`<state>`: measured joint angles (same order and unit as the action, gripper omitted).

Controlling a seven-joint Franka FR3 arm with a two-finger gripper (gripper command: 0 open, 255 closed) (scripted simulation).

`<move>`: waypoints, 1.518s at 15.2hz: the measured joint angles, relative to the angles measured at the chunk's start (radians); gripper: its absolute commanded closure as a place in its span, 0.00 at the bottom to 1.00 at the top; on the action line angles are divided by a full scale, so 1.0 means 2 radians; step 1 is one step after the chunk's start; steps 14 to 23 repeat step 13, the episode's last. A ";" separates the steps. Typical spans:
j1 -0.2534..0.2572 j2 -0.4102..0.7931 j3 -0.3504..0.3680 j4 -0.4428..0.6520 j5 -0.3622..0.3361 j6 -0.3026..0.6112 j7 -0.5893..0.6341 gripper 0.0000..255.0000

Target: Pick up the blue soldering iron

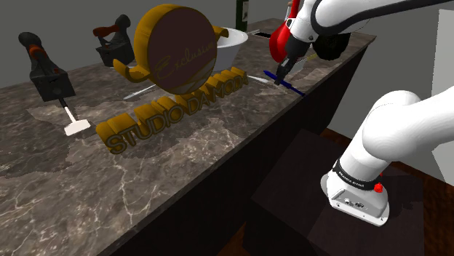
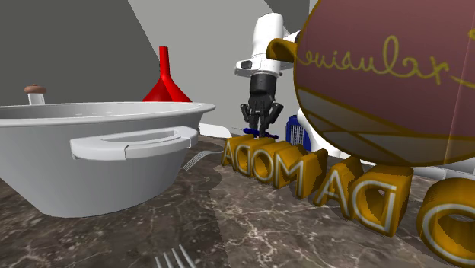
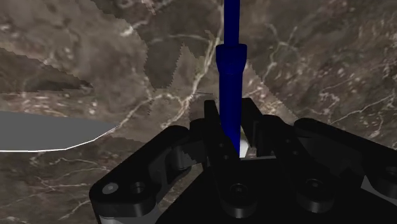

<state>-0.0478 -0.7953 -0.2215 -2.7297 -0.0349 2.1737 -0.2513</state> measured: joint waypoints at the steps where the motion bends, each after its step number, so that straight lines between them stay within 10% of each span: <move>1: 0.000 -0.001 0.001 0.006 0.000 -0.007 0.000 1.00; 23: 0.003 -0.009 0.010 0.078 0.005 -0.087 0.008 1.00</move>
